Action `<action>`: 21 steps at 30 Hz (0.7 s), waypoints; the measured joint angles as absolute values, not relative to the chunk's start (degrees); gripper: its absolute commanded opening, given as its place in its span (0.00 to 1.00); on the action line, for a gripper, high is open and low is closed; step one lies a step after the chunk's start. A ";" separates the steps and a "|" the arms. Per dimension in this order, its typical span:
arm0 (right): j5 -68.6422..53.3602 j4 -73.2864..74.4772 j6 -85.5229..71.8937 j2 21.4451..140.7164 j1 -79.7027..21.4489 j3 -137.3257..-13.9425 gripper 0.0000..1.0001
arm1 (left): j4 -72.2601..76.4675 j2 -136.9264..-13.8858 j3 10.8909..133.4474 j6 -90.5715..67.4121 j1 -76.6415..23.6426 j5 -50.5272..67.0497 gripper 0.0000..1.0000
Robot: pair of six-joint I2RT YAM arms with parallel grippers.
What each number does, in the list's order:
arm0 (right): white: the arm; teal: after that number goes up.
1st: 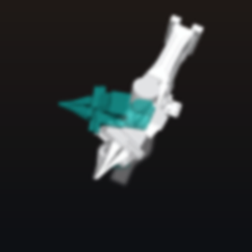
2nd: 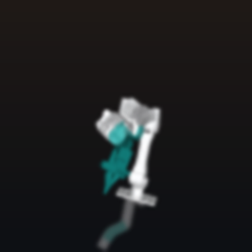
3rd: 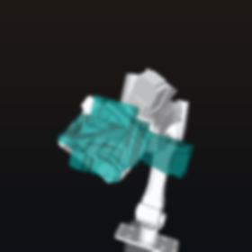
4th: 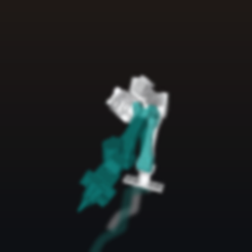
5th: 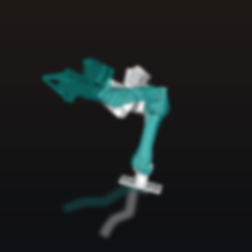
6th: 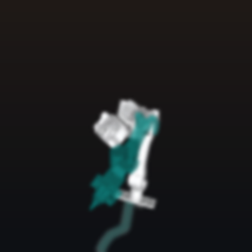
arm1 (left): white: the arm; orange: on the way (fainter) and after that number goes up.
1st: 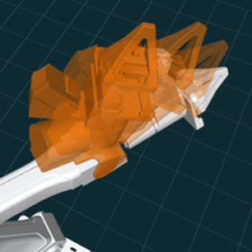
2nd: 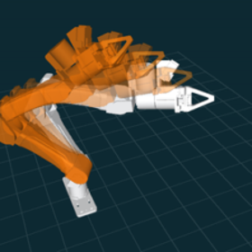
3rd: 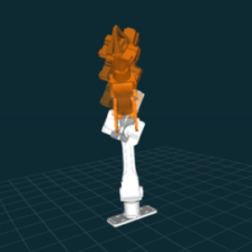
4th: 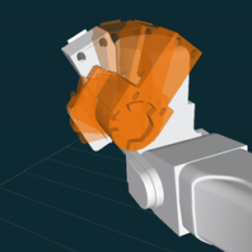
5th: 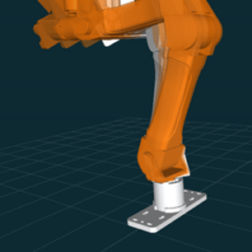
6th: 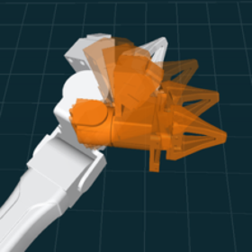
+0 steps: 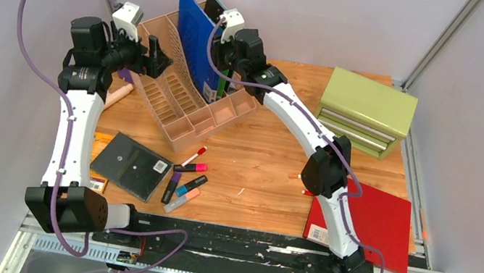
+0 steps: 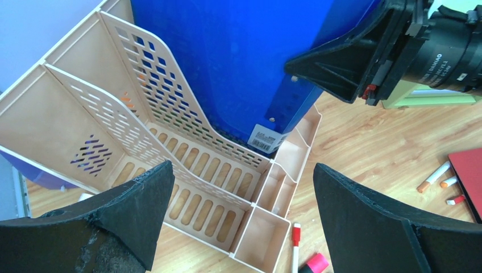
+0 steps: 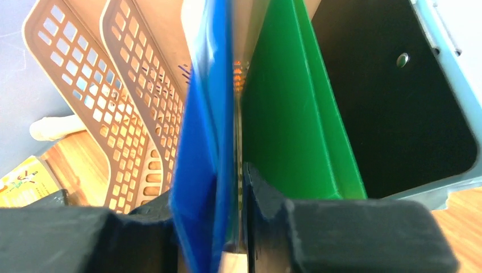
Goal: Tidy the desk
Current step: Place the folder in the storage box.
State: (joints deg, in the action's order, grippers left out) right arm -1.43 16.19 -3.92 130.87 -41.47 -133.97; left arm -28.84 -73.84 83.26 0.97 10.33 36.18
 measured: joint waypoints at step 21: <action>-18.81 25.74 12.60 106.15 -36.95 -119.09 1.00 | -32.27 -72.20 78.28 9.54 2.02 33.82 1.00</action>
